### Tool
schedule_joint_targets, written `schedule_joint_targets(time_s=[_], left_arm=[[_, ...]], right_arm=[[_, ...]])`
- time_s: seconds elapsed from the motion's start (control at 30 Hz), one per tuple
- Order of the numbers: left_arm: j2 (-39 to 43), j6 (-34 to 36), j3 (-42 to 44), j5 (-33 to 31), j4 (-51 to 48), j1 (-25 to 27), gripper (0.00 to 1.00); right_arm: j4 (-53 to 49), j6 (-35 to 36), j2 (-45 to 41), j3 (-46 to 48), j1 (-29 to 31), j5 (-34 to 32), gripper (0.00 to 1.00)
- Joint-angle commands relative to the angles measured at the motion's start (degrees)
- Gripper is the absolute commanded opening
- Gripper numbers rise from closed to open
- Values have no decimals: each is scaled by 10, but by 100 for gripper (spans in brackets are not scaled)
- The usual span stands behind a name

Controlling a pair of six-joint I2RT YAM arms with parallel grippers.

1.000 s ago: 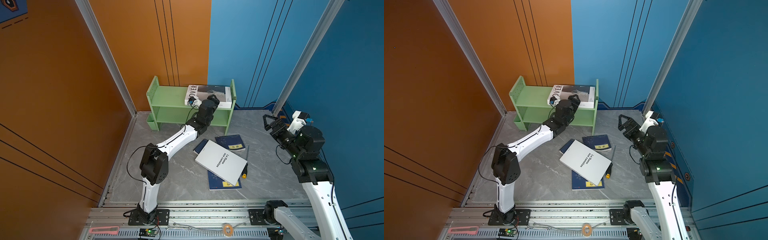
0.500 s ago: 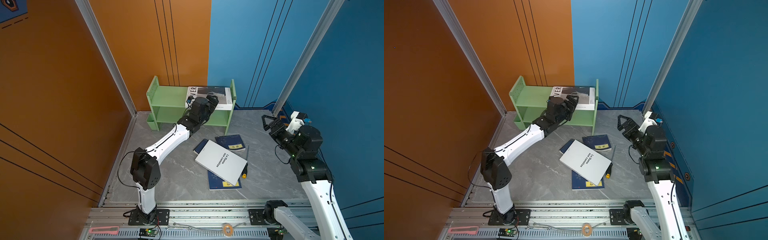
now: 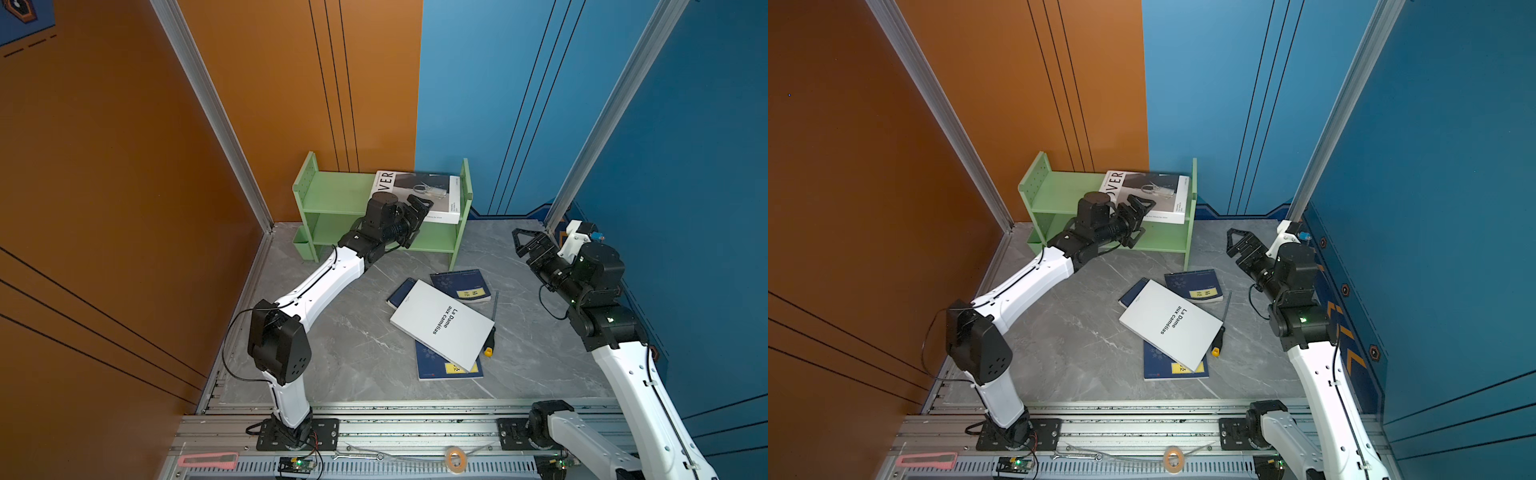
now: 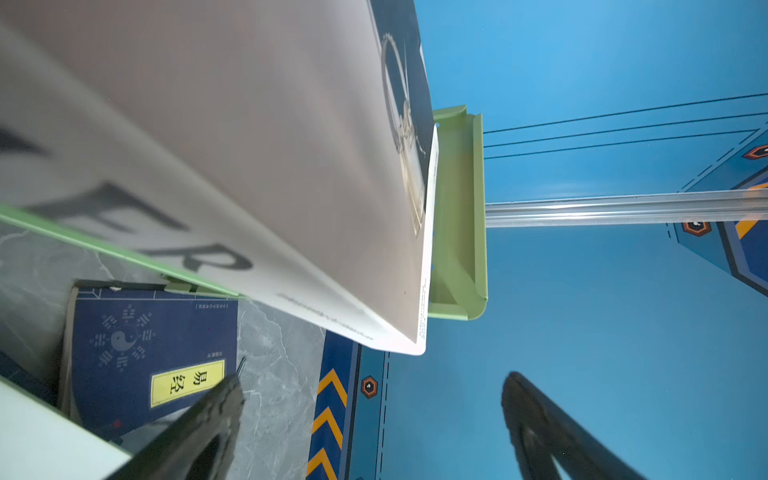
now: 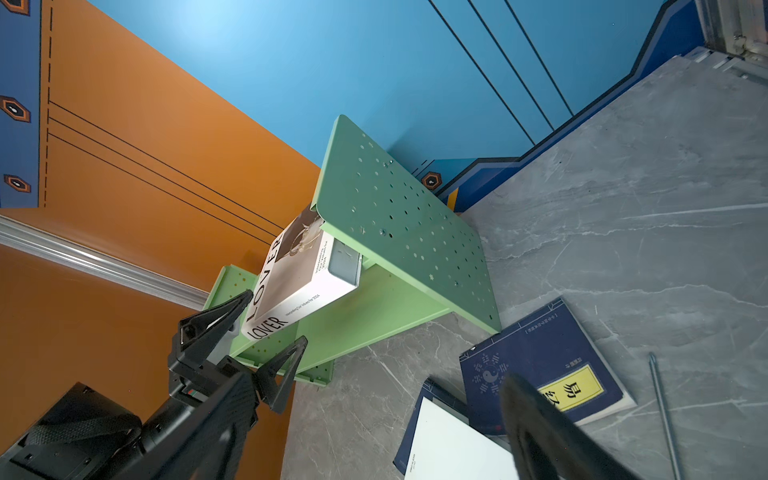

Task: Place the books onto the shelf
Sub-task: 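Lower the LOVER book flat onto the shelf top with the left gripper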

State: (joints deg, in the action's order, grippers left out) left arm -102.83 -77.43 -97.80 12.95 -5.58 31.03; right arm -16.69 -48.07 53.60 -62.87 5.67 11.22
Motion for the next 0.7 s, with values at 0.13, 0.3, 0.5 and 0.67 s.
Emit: schedule_joint_targets(time_s=[0.13, 0.3, 0.5, 0.67], left_arm=[[86, 151, 0, 57, -21, -18, 98], [137, 281, 17, 62, -45, -79, 98], [155, 372, 64, 43, -30, -149, 98], [112, 402, 44, 73, -8, -178, 98]], right_arm=[[31, 14, 1, 0, 33, -53, 95], [25, 52, 21, -23, 69, -94, 98], [15, 107, 88, -70, 147, -202, 100], [47, 140, 153, -103, 173, -242, 100]])
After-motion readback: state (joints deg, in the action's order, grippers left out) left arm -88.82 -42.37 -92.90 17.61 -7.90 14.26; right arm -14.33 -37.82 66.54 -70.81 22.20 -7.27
